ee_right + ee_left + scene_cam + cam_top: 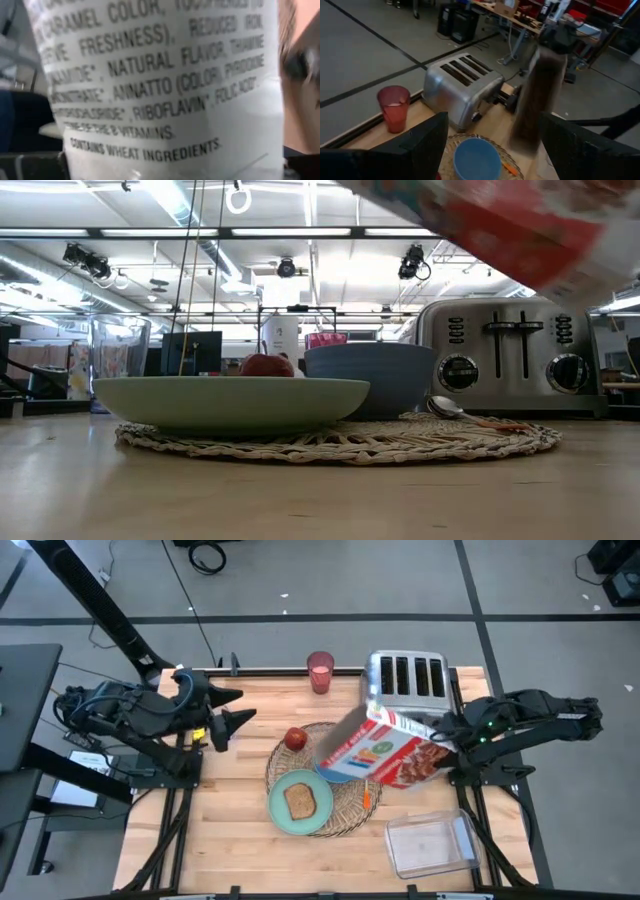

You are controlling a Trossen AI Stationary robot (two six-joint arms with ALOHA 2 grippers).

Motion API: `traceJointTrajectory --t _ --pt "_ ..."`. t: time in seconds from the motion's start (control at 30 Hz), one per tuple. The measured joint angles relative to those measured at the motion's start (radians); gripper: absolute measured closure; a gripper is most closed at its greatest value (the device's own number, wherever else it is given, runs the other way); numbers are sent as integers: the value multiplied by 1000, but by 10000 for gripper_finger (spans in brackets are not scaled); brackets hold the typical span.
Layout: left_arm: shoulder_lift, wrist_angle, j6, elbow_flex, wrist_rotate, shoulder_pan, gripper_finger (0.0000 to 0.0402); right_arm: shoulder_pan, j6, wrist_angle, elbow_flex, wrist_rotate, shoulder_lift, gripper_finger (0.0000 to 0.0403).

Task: Arrange a breakfast setting
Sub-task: Pour the cereal from the cereal box into the blue bowl

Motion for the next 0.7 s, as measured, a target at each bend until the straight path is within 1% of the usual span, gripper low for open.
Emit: traceJointTrajectory --t 0.13,0.2,0.27,0.43,0.7 --pt "5 -17 6 0 -2 27 93 0 26 -67 -2 -40 1 163" --pt "10 -18 32 0 -1 39 93 0 33 -109 -1 -52 1 163" --pt "20 -17 51 0 -2 45 93 0 50 -162 -1 -53 1 163" --pt "50 -17 95 0 -7 56 93 0 85 -225 -1 -53 1 163" --pt "144 -19 123 0 -10 56 93 0 178 -284 -1 -63 24 163"
